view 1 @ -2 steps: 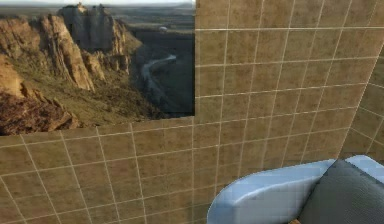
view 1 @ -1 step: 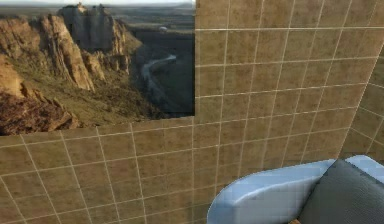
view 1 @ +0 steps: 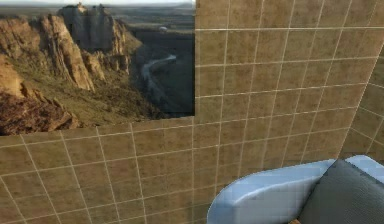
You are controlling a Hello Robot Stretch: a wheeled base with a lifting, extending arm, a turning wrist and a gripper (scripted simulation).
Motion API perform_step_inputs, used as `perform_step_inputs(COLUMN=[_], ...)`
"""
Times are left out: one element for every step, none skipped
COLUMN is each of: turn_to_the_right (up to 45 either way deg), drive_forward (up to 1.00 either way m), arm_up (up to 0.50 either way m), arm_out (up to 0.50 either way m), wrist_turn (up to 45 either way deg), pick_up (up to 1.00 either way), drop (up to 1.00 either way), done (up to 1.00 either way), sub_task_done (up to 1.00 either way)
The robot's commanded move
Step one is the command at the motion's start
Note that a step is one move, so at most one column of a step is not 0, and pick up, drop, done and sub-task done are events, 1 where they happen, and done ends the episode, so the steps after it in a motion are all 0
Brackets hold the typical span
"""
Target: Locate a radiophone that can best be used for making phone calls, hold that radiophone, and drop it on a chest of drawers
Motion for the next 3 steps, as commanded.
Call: perform_step_inputs(turn_to_the_right=[0.0, 0.0, 0.0], drive_forward=[0.00, 0.00, 0.00], arm_up=[0.00, -0.30, 0.00], arm_out=[0.00, 0.00, 0.00], wrist_turn=[21.0, 0.0, 0.0], pick_up=[0.00, 0.00, 1.00], drop=[0.00, 0.00, 0.00], done=[0.00, 0.00, 0.00], sub_task_done=[0.00, 0.00, 0.00])
